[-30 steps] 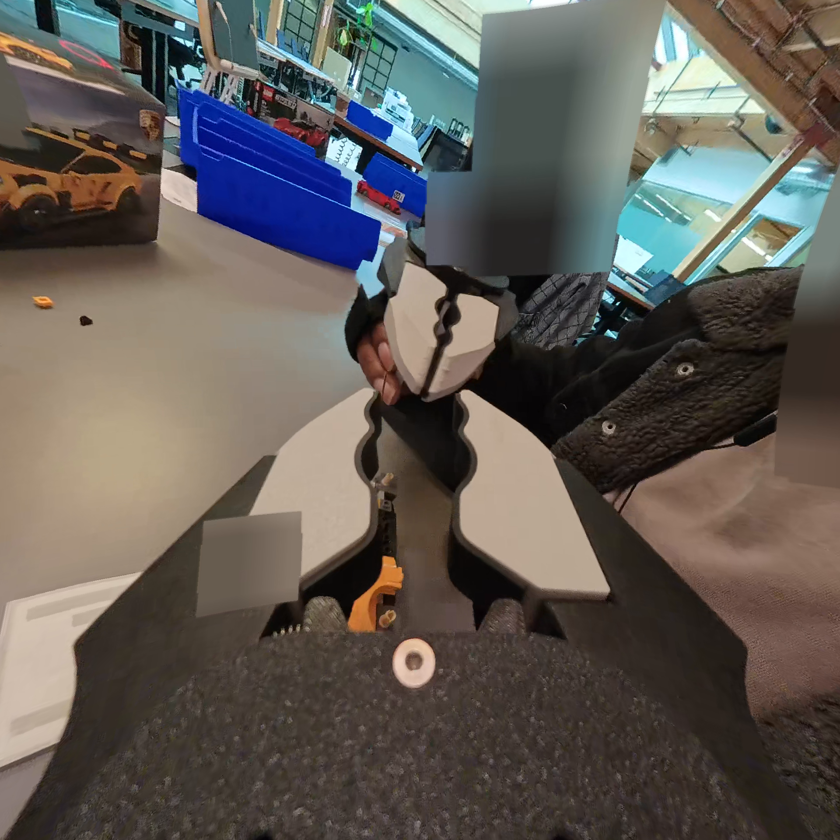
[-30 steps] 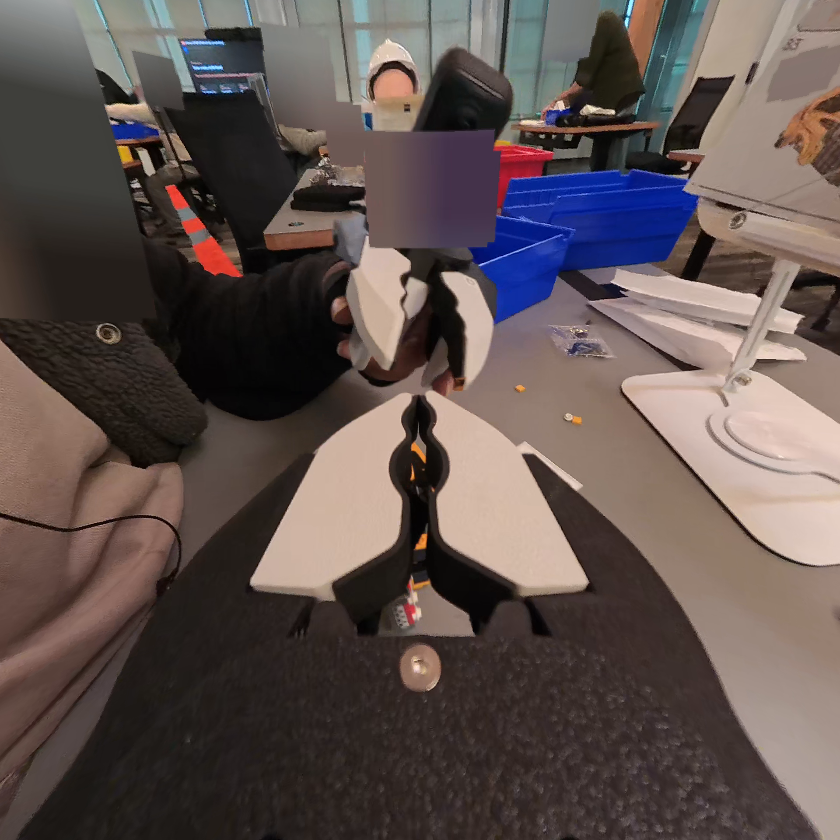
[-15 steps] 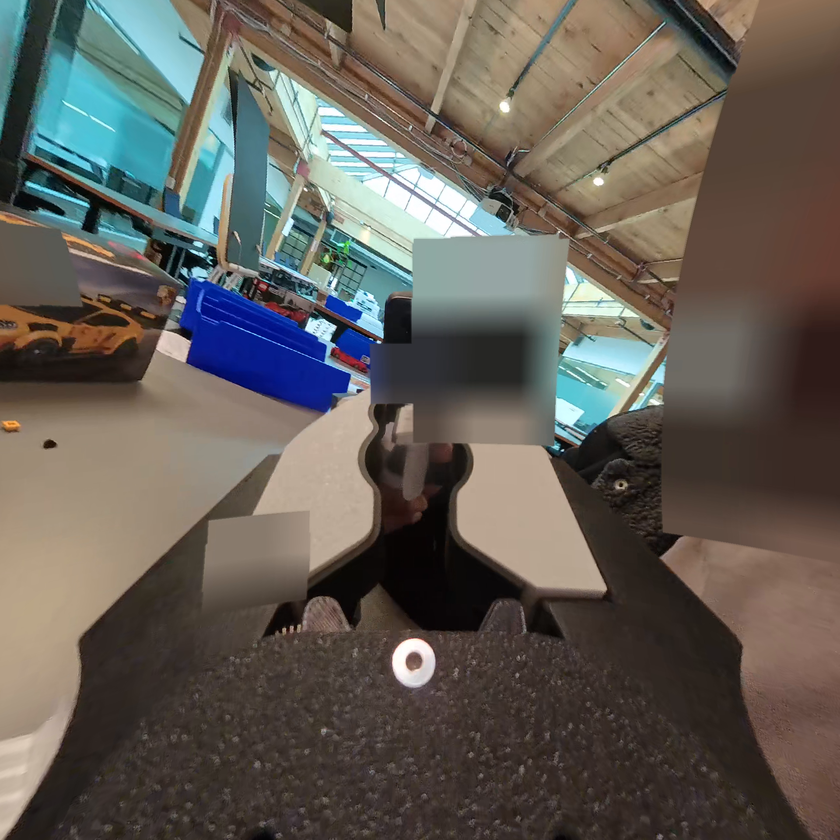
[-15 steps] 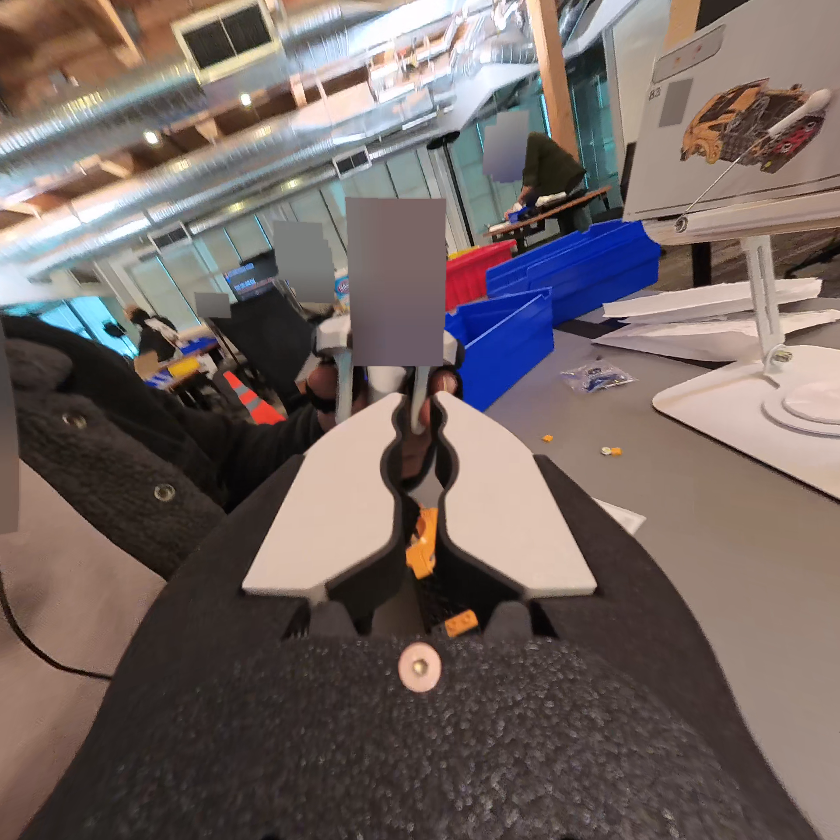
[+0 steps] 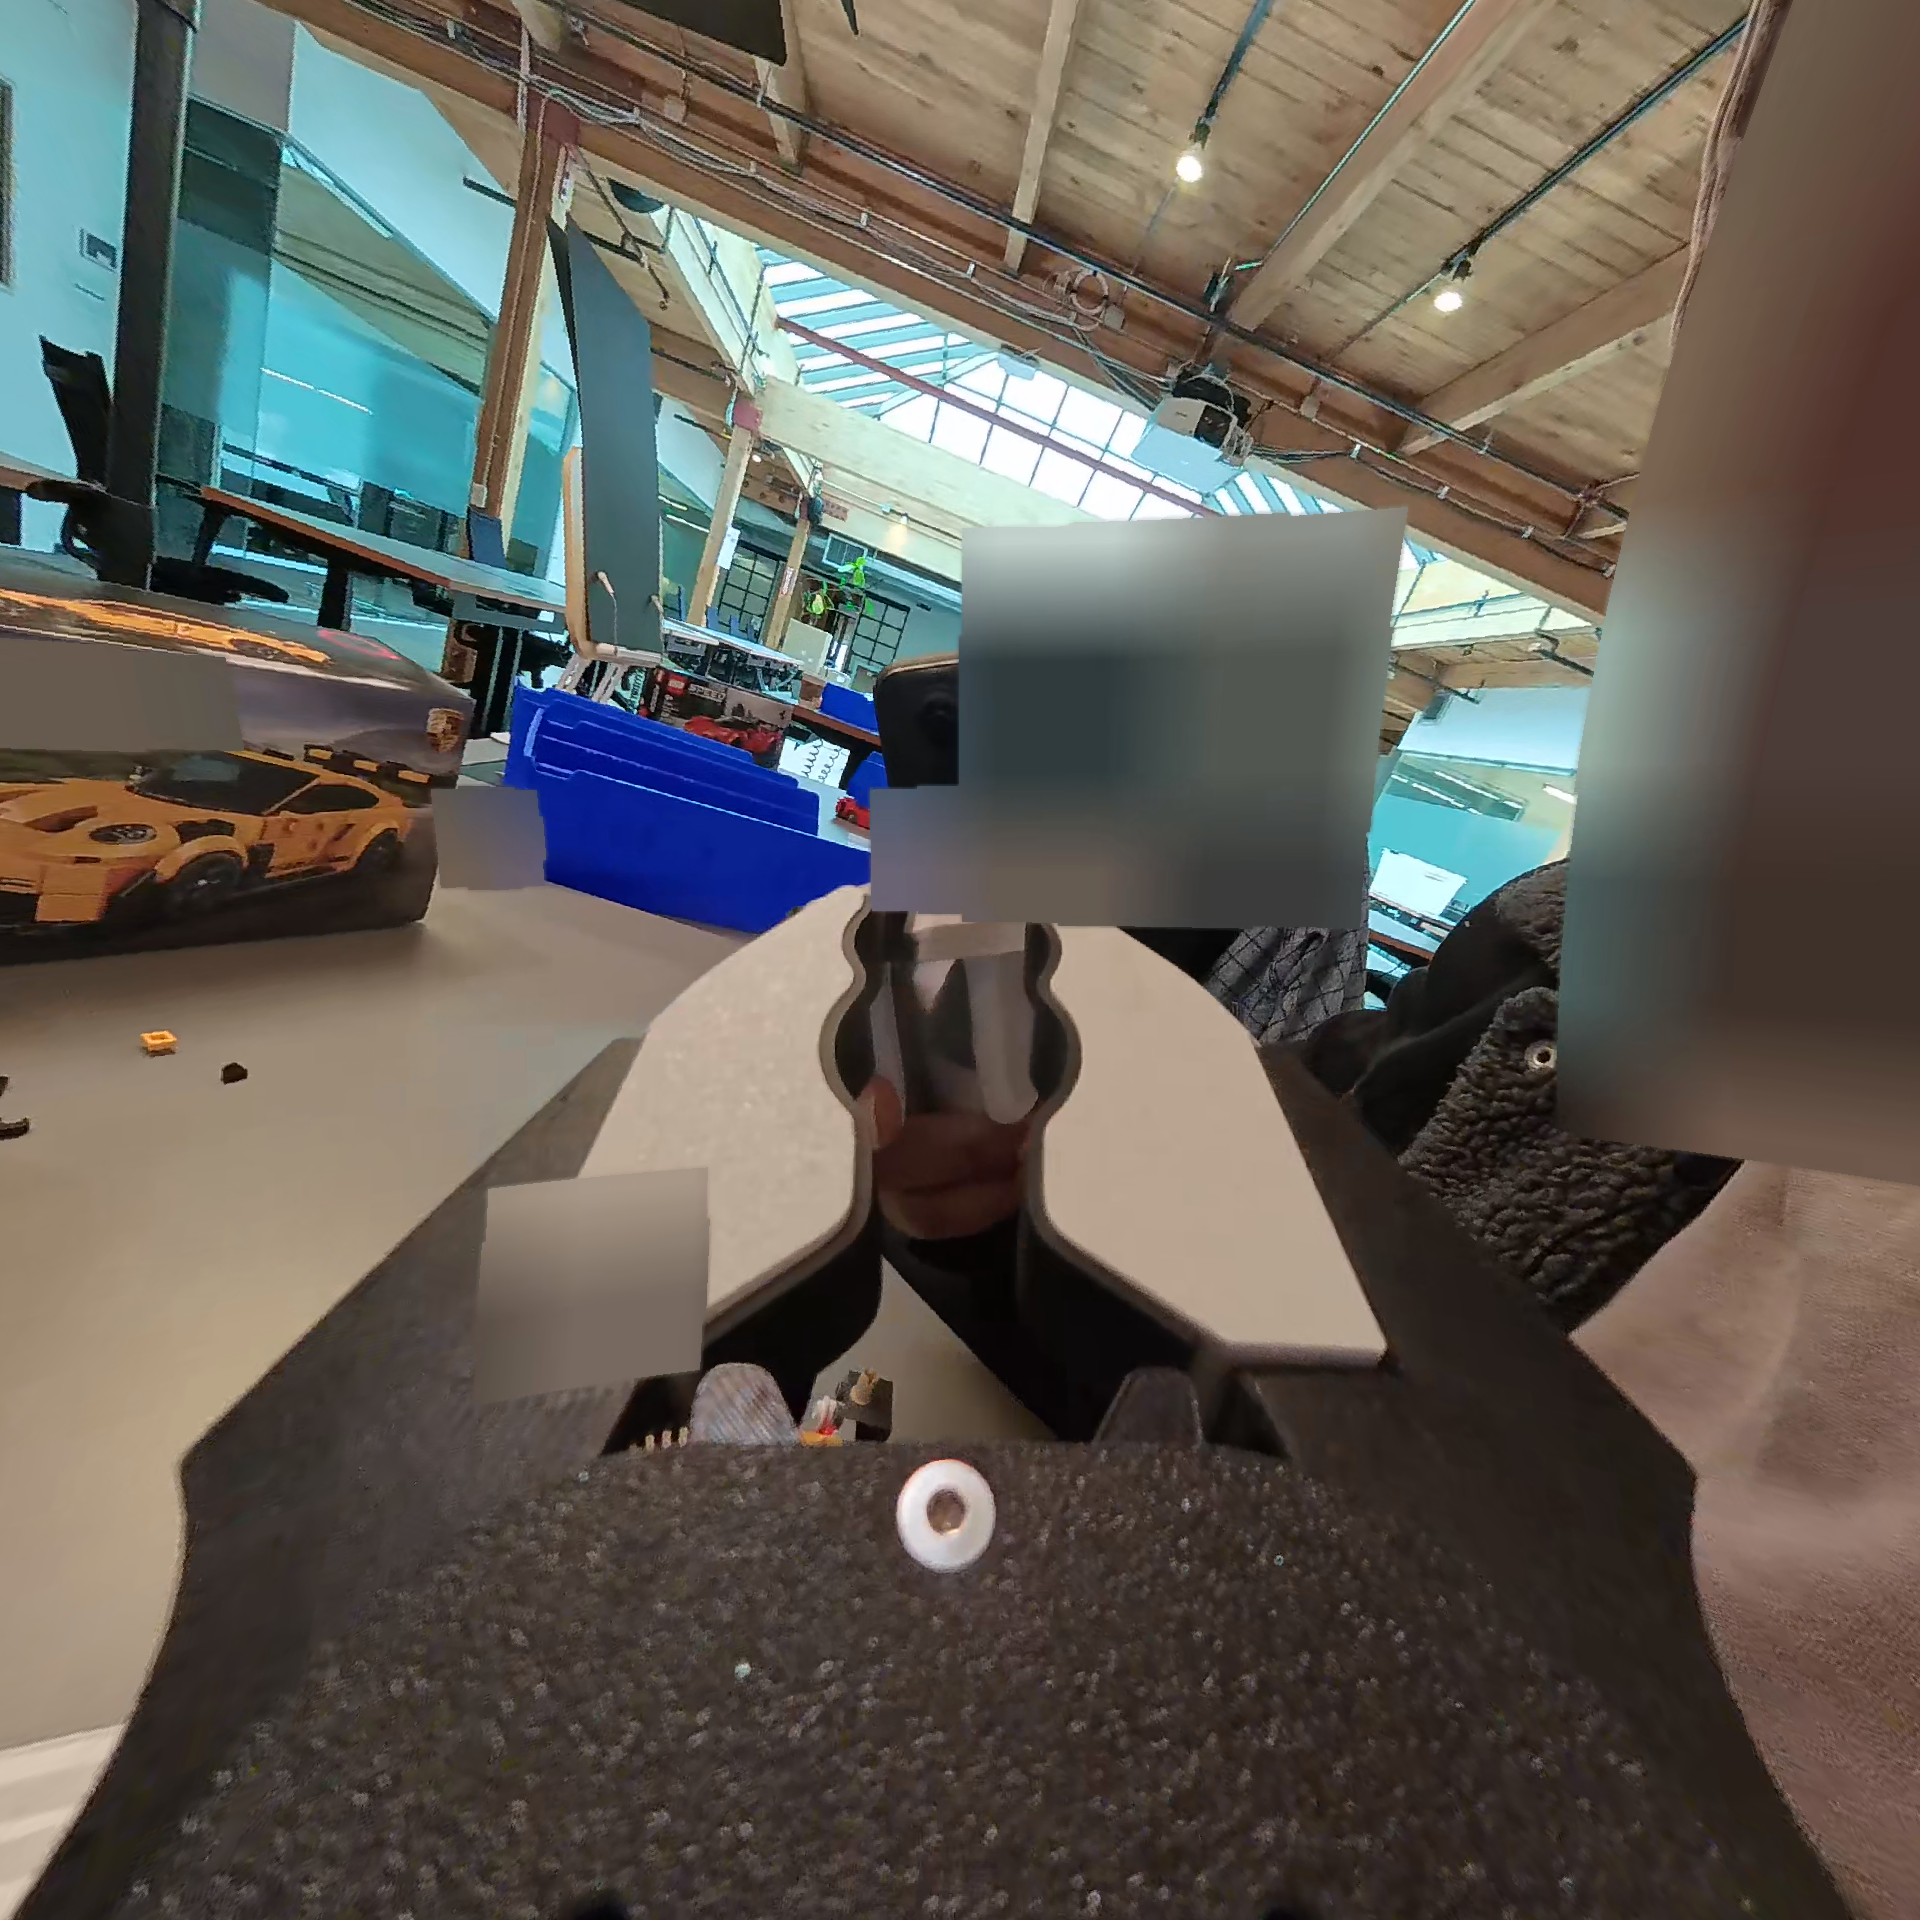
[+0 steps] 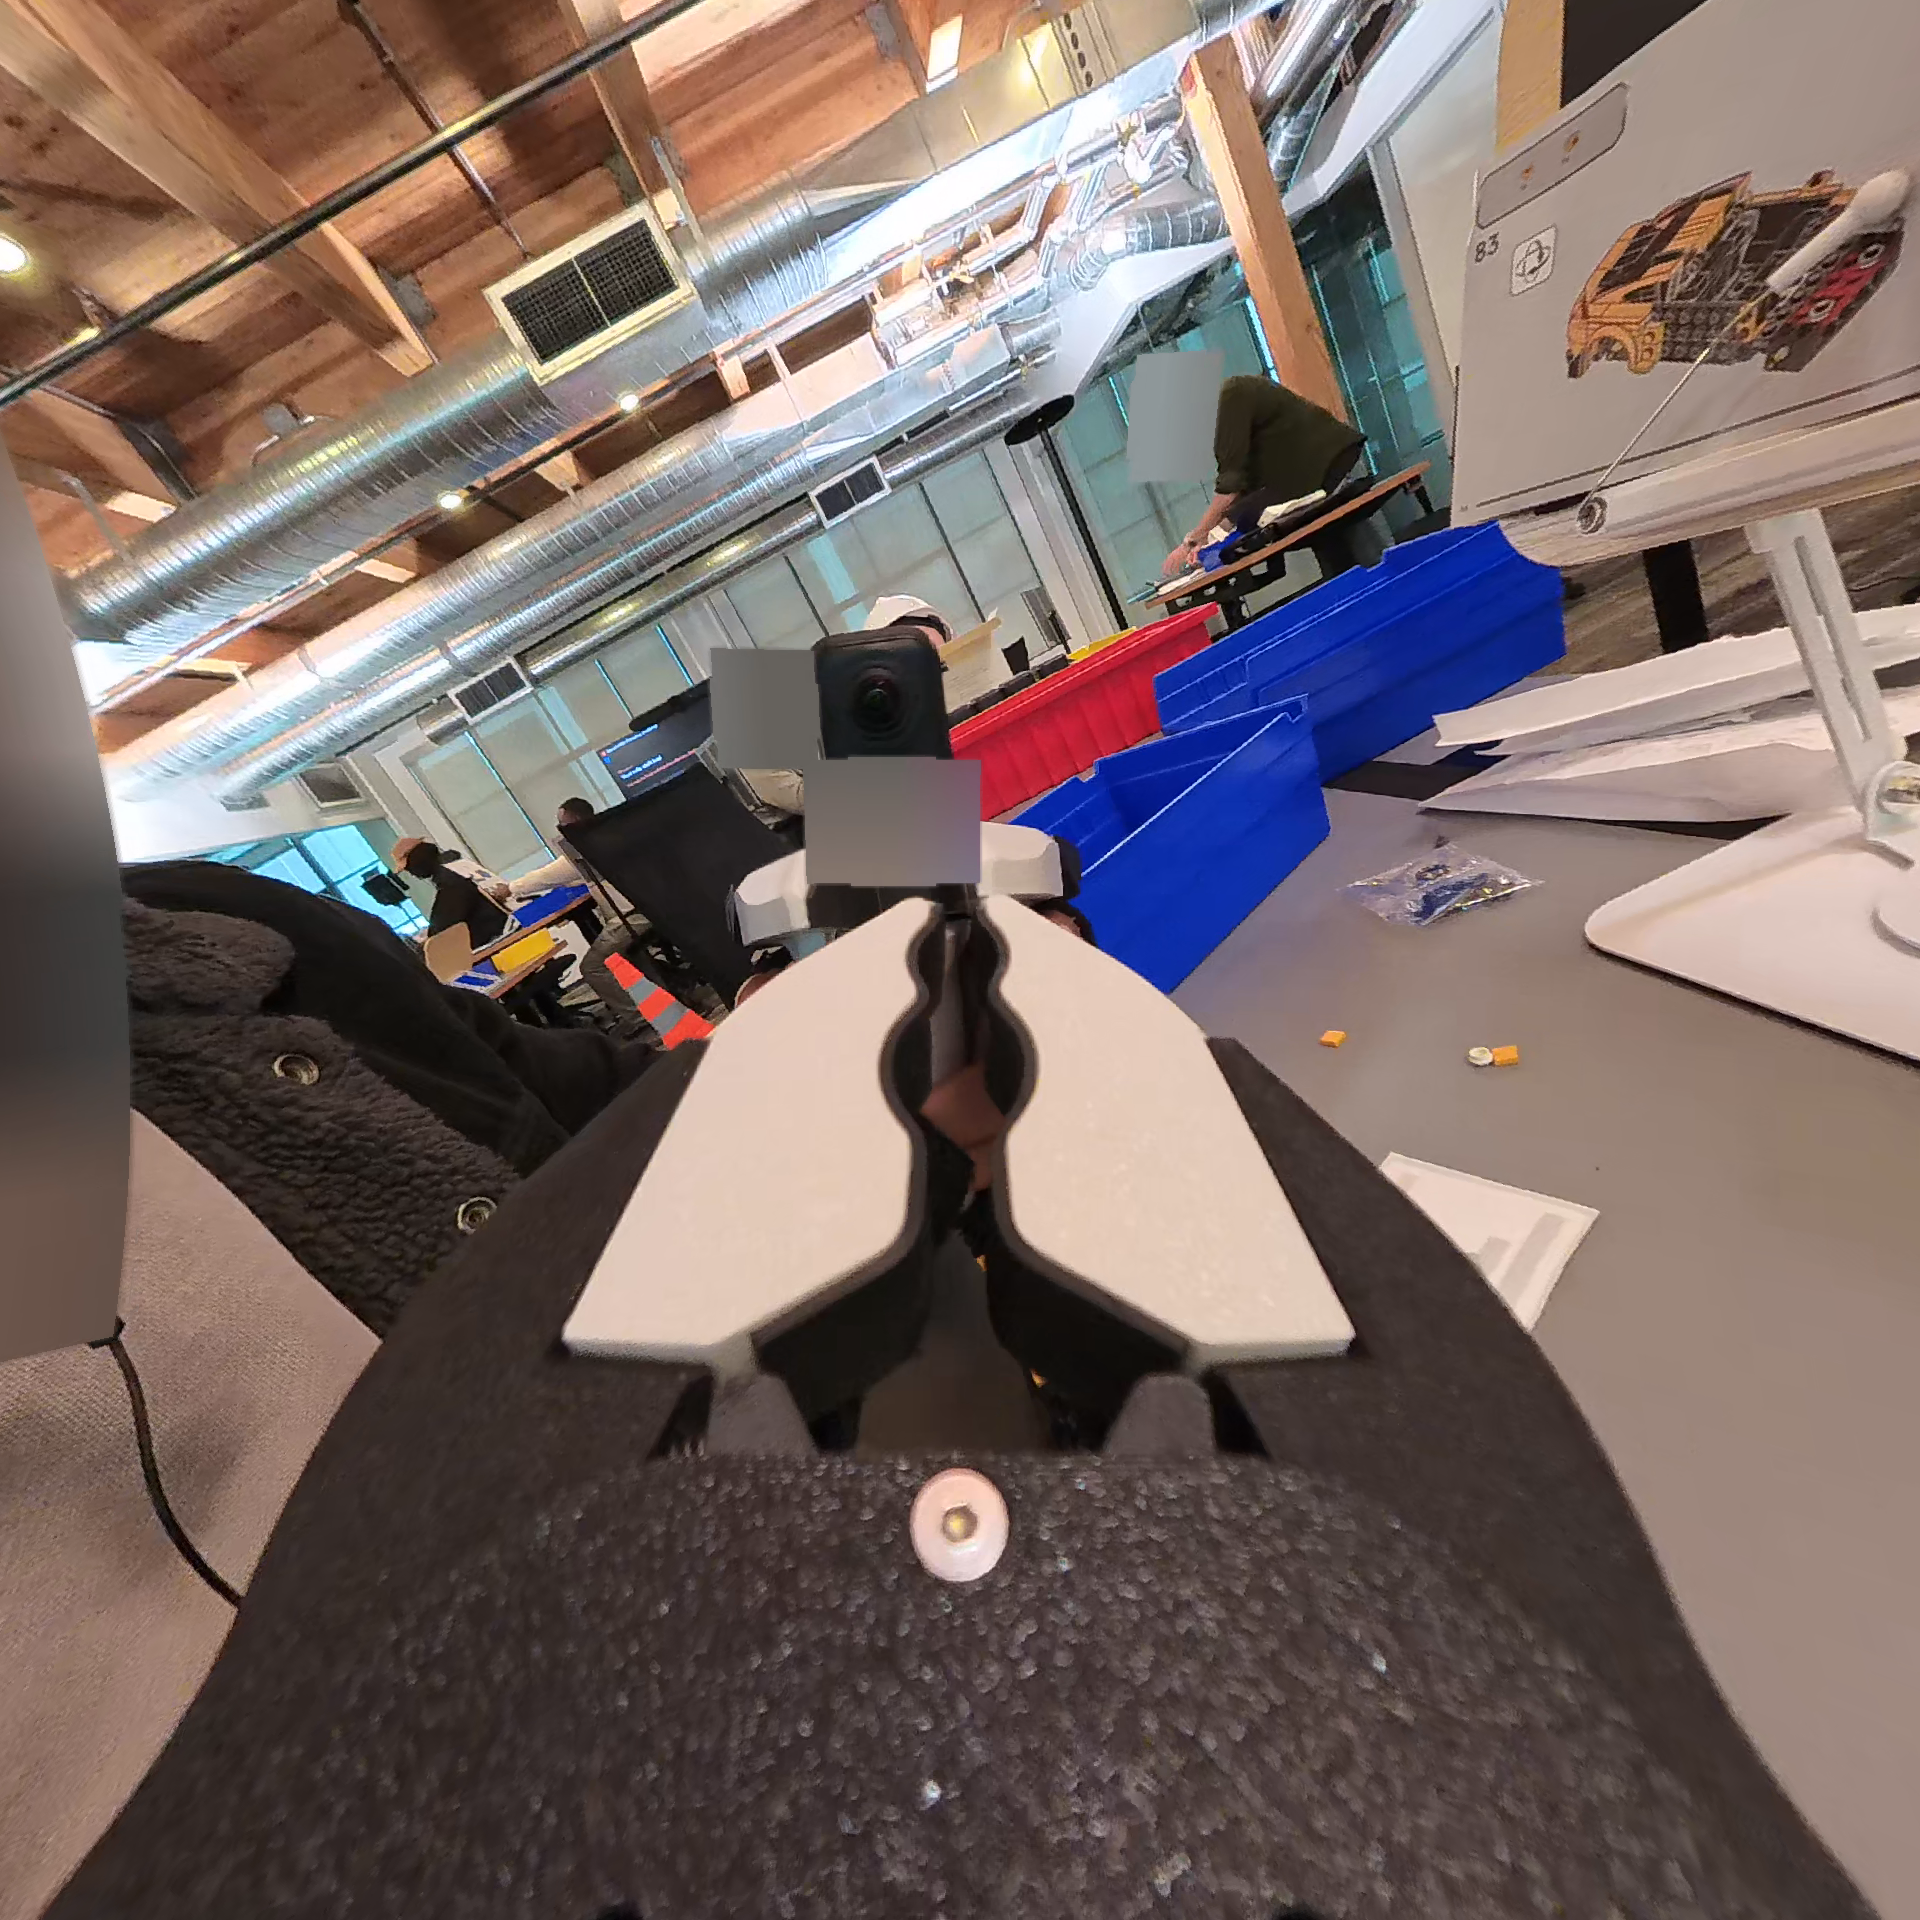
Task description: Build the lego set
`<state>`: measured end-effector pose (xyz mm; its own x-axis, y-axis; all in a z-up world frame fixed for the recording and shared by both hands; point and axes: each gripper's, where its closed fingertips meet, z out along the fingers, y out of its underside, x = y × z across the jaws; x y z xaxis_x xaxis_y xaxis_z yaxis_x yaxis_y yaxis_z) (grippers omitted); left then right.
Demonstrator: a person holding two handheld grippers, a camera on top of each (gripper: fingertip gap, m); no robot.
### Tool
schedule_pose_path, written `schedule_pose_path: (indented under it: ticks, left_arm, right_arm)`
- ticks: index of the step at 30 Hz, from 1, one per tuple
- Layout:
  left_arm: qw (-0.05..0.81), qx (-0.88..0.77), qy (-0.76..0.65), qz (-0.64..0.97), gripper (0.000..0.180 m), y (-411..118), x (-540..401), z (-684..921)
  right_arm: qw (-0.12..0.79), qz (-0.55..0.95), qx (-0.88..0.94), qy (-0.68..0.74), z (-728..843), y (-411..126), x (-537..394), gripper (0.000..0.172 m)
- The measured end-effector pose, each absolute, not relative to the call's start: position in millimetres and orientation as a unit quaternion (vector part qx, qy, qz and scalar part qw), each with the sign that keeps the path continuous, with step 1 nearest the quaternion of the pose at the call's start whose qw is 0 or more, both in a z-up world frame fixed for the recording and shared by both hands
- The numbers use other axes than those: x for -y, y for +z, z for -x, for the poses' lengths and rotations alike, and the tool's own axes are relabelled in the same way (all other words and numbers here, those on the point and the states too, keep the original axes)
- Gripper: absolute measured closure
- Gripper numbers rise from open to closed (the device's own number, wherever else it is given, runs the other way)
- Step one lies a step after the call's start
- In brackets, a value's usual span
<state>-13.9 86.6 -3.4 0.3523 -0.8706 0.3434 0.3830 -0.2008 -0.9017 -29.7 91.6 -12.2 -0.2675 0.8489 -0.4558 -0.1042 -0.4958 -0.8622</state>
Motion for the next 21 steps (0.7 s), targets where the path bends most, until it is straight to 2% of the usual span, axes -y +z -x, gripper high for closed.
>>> schedule_pose_path:
  ticks: [1,11,16,21]
  left_arm:
    - [0.596,-0.215,-0.525,0.568,0.155,-3.3,-86.6,14.0]
    - [0.619,-0.234,-0.48,0.577,0.156,-5.9,-88.3,12.7]
    - [0.646,-0.267,-0.402,0.591,0.156,-11.6,-91.2,11.6]
    - [0.665,-0.297,-0.317,0.608,0.146,-17.6,-96.0,14.3]
  right_arm:
    - [0.34,0.502,0.369,0.705,29.4,-11.8,-92.2,0.169]
    - [0.34,0.502,0.367,0.705,28.4,-12.4,-93.1,0.172]
    - [0.347,0.507,0.377,0.693,28.7,-15.9,-95.0,0.172]
    - [0.357,0.508,0.394,0.678,27.7,-17.2,-97.3,0.172]
